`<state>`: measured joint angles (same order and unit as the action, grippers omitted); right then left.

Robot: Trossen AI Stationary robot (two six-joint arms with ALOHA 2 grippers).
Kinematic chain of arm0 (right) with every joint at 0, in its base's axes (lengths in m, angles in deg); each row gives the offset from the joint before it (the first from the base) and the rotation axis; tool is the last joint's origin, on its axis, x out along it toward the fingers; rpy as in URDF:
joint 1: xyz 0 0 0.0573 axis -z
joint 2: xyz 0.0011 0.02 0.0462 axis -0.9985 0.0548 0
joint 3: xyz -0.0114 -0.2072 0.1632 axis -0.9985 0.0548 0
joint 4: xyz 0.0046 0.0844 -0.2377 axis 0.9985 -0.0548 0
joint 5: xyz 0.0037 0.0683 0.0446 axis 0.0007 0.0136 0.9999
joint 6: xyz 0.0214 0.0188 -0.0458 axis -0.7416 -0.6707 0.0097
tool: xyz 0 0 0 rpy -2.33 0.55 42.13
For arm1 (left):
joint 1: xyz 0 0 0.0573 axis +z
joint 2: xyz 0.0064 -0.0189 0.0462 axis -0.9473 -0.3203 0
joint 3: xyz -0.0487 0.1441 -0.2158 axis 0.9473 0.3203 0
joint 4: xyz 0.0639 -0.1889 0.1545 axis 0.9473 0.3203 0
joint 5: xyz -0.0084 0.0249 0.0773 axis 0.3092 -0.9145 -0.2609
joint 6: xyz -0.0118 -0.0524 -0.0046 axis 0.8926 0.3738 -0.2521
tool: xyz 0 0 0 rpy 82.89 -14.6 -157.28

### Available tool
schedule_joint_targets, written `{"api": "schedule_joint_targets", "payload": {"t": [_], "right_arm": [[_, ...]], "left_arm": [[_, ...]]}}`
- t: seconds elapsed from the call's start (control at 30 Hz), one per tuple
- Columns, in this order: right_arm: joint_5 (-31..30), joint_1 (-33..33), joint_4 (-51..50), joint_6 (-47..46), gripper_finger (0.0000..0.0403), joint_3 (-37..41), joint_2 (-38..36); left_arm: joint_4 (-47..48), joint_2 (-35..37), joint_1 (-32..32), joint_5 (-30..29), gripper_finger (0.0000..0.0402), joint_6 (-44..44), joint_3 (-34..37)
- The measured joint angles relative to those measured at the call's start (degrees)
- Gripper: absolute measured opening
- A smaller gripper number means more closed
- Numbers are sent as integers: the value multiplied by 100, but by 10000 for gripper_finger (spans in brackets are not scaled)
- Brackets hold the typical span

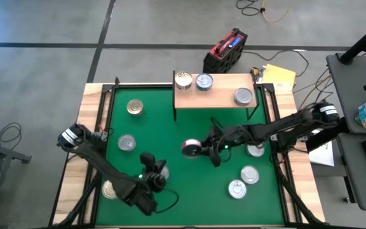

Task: Stack canned seafood by type on shelf
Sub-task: Put the red tuna can on the shelf

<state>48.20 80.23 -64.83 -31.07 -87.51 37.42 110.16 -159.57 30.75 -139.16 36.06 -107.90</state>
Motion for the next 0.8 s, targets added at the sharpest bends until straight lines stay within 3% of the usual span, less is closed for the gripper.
{"api": "schedule_joint_targets", "payload": {"t": [0.3, 0.47, 0.63, 0.8], "right_arm": [[1272, 800, -3, -1185, 132, 403, -569], [1902, 1306, 14, -1369, 132, 461, -575], [2209, 1645, 21, -1369, 132, 461, -552], [2572, 1757, 22, -1436, 132, 462, -561]], "left_arm": [[-191, 85, 653, 25, 0, -1135, 407], [-1001, 291, 1041, 71, 0, -2230, 776], [-2603, 929, 1568, 1026, 0, -3843, 1396], [-4927, 1823, 2011, 2288, 0, -5285, 2368]]}}
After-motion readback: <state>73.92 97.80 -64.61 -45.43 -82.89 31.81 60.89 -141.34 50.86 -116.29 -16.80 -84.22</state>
